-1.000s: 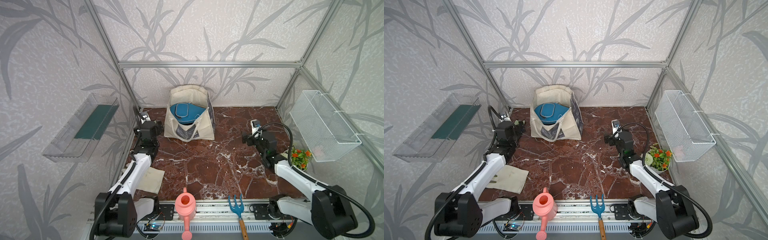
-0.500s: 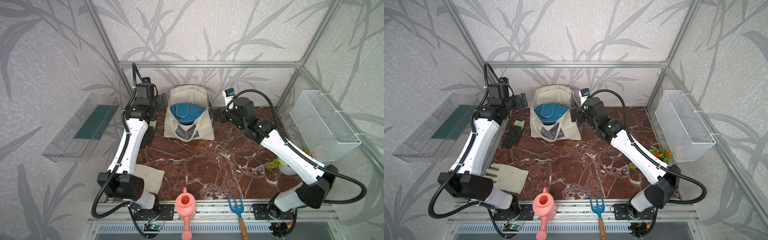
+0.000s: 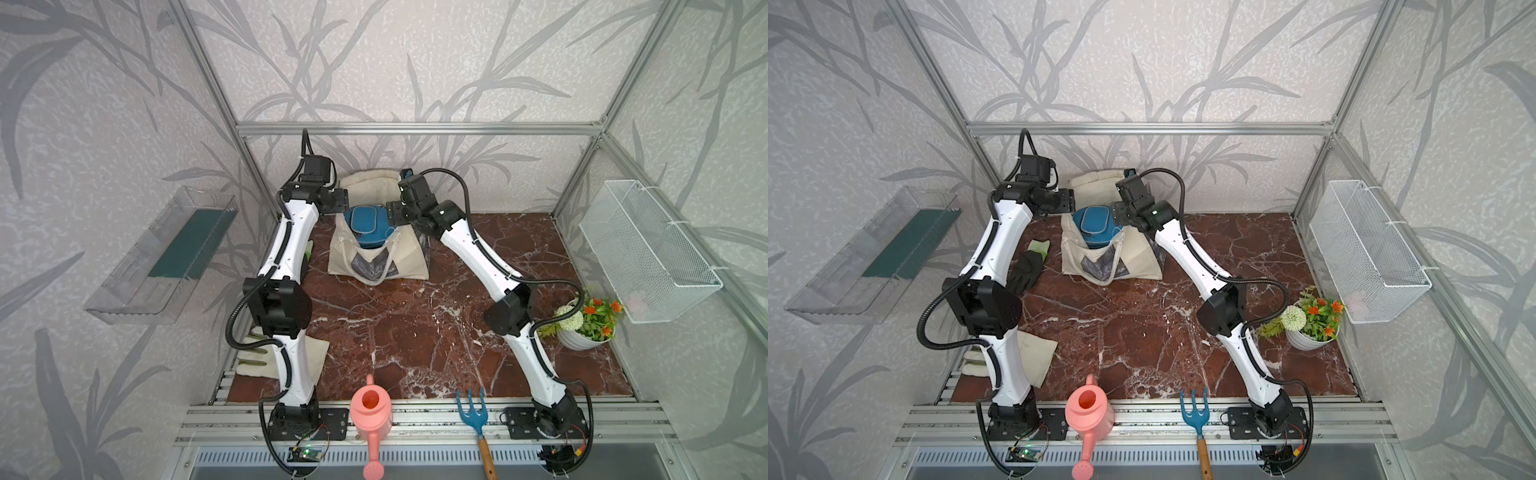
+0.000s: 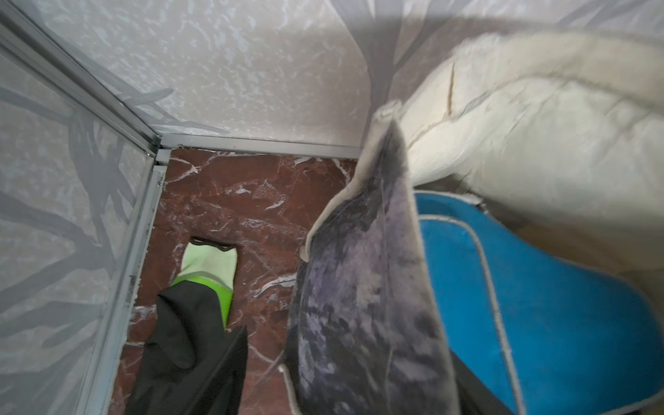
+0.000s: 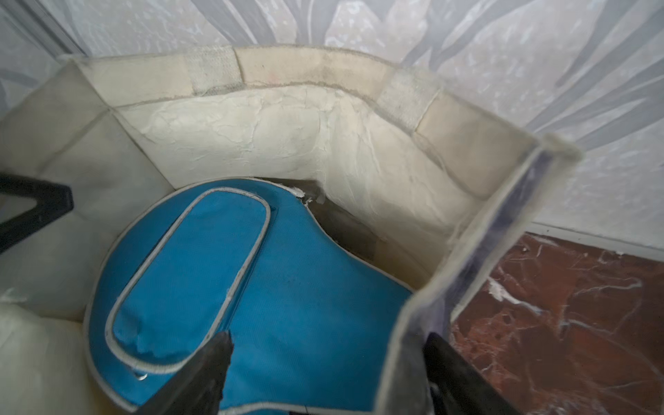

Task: Remove the ping pong set from the canvas bag
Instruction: Move the canvas bag to the center of the board.

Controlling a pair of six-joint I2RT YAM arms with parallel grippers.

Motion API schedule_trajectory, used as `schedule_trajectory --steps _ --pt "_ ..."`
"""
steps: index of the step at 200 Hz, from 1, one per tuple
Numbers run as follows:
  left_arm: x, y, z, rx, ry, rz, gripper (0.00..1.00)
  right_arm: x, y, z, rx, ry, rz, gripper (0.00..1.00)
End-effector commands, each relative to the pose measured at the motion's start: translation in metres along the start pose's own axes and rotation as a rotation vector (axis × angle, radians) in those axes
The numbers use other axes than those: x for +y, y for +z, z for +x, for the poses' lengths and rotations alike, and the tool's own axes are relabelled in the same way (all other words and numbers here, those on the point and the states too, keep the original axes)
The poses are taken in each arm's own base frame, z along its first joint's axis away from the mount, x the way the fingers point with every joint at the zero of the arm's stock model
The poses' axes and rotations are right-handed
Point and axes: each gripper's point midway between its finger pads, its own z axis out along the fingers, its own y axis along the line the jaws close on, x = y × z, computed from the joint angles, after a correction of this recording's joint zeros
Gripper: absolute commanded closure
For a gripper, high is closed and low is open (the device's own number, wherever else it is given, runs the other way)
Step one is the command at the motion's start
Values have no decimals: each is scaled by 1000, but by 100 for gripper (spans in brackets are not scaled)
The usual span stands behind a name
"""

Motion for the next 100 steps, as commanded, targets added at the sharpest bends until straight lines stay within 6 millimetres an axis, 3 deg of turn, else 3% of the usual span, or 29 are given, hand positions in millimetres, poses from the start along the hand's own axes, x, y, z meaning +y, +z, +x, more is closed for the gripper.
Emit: schedule_trajectory --steps 1,13,29,60,100 --pt "-1 -9 7 45 10 8 76 -19 -15 13 75 -39 84 55" --pt "-1 -9 8 48 11 9 100 -22 -14 17 87 -48 99 76" --pt "-1 -8 11 58 17 9 100 -27 -17 18 90 -55 115 100" --pt "-4 -22 5 28 30 29 100 -33 -37 5 61 -75 90 100" --pt "-14 -73 -14 -72 71 72 100 -50 -85 -16 39 -130 71 100"
